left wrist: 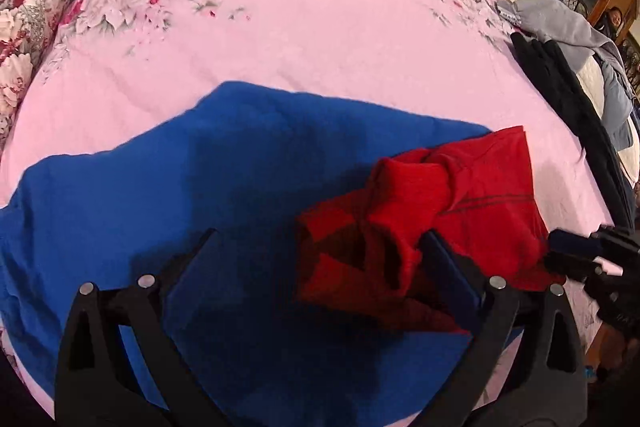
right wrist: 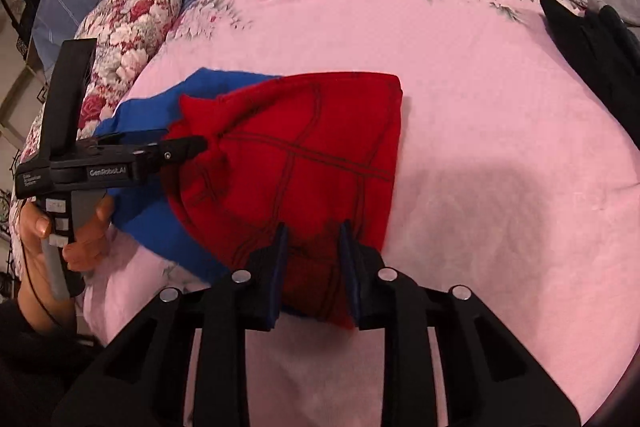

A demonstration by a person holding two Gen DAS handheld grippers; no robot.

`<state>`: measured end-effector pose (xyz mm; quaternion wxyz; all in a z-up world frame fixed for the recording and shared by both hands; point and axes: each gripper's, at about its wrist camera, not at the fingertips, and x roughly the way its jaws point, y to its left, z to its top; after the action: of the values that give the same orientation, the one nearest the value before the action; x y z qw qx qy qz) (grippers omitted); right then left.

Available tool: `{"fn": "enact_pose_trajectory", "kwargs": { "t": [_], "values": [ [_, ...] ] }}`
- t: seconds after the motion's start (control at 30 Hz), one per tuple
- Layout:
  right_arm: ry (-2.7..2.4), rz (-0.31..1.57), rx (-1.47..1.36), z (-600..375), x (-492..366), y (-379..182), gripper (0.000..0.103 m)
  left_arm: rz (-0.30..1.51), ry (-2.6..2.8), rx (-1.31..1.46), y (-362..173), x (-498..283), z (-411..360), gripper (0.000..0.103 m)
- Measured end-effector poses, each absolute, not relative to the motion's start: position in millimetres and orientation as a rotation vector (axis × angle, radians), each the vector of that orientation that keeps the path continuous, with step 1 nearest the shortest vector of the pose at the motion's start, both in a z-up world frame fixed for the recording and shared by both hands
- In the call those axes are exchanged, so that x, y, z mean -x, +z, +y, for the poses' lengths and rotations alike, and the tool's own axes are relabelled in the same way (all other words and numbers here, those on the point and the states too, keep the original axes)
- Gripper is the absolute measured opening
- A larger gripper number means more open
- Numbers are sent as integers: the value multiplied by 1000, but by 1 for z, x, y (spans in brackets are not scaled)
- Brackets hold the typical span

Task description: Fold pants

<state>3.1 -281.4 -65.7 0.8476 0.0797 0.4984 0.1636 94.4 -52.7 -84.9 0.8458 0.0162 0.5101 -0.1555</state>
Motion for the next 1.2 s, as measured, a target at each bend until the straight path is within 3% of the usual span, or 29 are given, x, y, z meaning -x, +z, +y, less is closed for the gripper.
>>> {"fn": "enact_pose_trajectory", "kwargs": {
  "t": [0.2, 0.27, 0.33, 0.37, 0.53, 0.57, 0.73, 0.83, 0.93, 1.0, 1.2],
  "values": [
    [340, 910, -225, -287, -40, -52, 20, 1028, -370, -6, -65, -92, -64, 100],
    [364, 927, -194, -270, -63, -62, 12, 1044, -383, 29, -68, -102, -71, 100],
    [346, 967, -139, -260, -80, -77, 9, 1065, -317, -15, -81, -114, -76, 101],
    [323, 971, -110, -261, -85, -82, 0, 1089, -279, -28, -90, -121, -74, 101],
    [315, 993, -237, -291, -80, -80, 0, 1111, -283, 31, -85, -123, -65, 101],
    [349, 990, -251, -291, -71, -74, 5, 1093, -292, 18, -81, -118, -65, 101],
    [471, 1050, -118, -263, -15, -77, 5, 1112, -319, 8, -91, -96, -60, 101],
    [422, 965, 30, -259, 8, -80, 6, 1100, -296, 13, -98, -96, -60, 101],
    [443, 918, -31, -263, 12, -61, 12, 1096, -309, 38, -87, -92, -60, 101],
    [472, 879, -20, -256, 12, -55, 29, 1080, -334, 66, -81, -86, -58, 101],
    [407, 1001, 21, -250, -5, -82, 36, 1089, -286, -7, -96, -84, -56, 101]
  ]
}}
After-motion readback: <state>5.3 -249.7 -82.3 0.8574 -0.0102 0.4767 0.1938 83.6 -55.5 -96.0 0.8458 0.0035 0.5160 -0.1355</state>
